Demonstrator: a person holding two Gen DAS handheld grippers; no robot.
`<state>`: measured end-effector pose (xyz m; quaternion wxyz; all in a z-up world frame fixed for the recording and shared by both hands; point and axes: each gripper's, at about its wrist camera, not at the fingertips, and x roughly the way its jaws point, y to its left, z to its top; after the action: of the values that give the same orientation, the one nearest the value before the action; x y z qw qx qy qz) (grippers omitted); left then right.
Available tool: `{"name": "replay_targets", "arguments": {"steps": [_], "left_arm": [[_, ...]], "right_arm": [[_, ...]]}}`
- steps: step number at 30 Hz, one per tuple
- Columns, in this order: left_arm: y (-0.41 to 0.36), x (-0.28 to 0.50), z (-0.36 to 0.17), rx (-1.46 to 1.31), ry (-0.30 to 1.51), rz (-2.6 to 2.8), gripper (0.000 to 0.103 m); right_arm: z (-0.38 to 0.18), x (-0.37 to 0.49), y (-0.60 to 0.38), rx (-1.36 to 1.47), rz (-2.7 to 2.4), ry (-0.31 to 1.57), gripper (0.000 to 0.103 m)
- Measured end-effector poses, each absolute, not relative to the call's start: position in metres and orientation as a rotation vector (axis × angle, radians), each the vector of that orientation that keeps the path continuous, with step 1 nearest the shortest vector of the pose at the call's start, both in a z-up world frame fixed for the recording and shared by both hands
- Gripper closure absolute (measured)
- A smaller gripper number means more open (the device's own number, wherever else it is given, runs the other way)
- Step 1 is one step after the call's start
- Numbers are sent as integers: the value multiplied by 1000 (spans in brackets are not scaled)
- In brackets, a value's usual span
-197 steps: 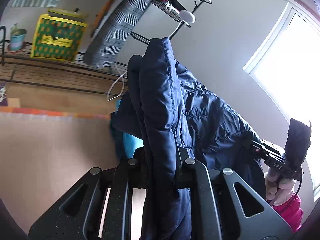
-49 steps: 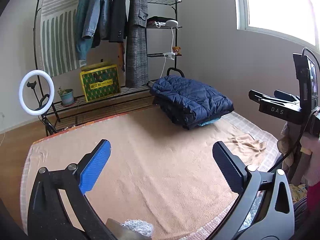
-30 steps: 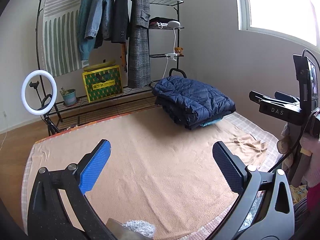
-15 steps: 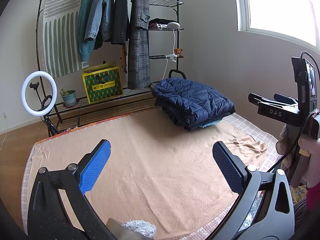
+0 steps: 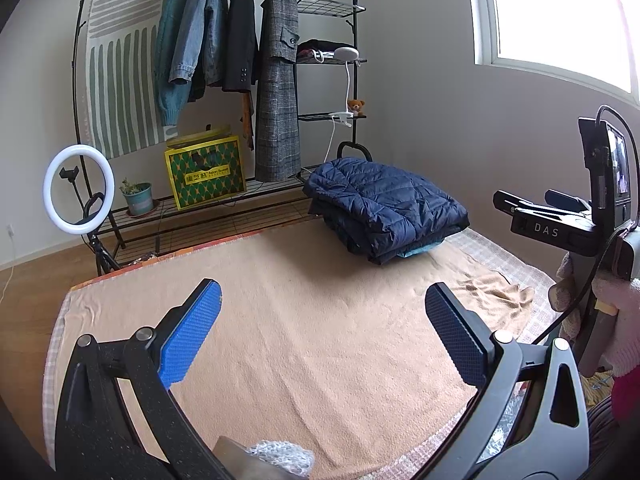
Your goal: Fold large clothes
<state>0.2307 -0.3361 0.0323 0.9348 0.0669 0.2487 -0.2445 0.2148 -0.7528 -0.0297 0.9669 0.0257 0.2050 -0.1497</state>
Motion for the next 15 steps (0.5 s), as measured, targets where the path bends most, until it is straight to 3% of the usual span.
{"name": "replay_targets", "arguments": {"steps": [15], "left_arm": [[-338,229,31,135,506,-496,0]], "right_arm": [[-35,213,-755,49,-304,418,0]]}}
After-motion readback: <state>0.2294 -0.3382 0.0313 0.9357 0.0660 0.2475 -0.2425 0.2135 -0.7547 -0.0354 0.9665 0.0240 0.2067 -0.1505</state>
